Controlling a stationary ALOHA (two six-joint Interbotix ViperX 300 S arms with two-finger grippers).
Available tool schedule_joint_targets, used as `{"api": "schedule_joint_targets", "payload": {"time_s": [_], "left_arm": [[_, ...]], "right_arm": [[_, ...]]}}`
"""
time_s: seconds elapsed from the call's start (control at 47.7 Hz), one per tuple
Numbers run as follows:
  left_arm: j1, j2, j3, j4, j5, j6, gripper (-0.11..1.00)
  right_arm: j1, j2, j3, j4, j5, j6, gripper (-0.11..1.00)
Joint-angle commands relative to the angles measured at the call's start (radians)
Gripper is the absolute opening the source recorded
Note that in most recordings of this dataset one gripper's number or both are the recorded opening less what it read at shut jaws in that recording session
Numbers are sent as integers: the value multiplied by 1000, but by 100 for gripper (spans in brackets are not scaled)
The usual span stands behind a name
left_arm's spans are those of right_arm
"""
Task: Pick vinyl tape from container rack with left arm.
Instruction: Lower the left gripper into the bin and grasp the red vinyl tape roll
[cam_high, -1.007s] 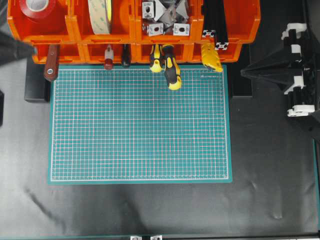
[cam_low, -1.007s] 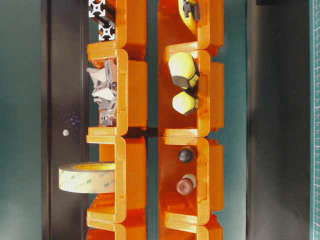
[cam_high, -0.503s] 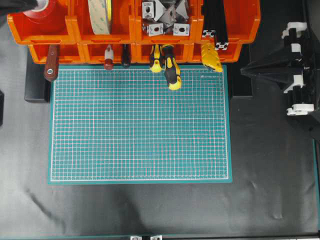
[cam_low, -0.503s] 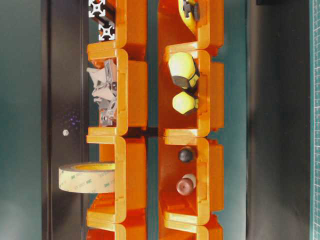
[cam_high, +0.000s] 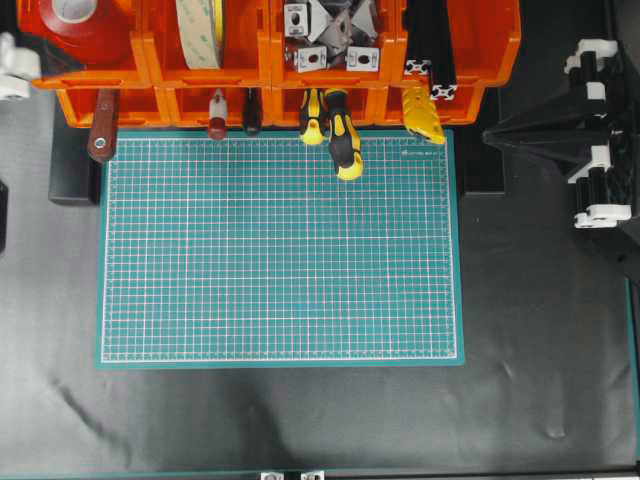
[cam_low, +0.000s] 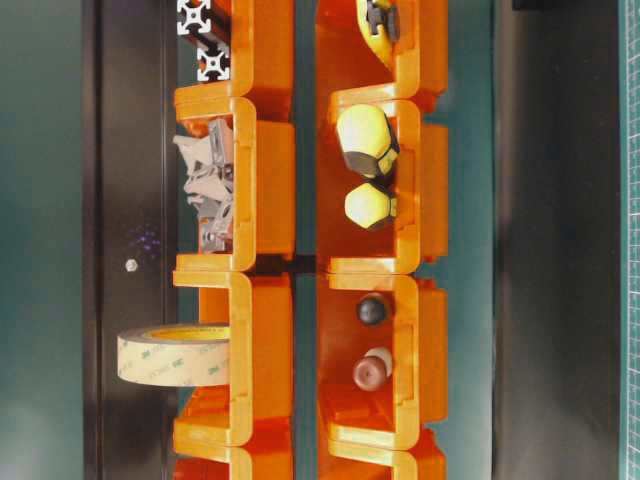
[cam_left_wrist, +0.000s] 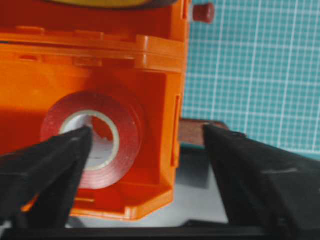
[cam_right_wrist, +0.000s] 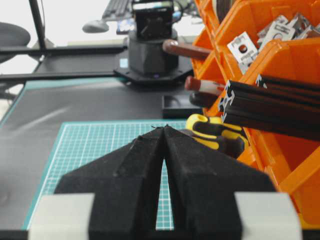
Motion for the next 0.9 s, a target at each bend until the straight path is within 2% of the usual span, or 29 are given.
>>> {"api": "schedule_joint_targets", "payload": {"time_s": [0.0,0.126,0.398,0.881], "left_arm": [[6,3,-15,3,8,2,89],[12,6,5,3,11,2,84],[15,2,57,3,8,-3,85],[21,6,61,3,0,8,83]], "right_arm": [[-2,6,-32,3,-17,2,0],[-2,8,-32,3,-17,2,0],[3,8,-23,3,-14,3,0],[5,8,-11,3,-14,3,0]]}}
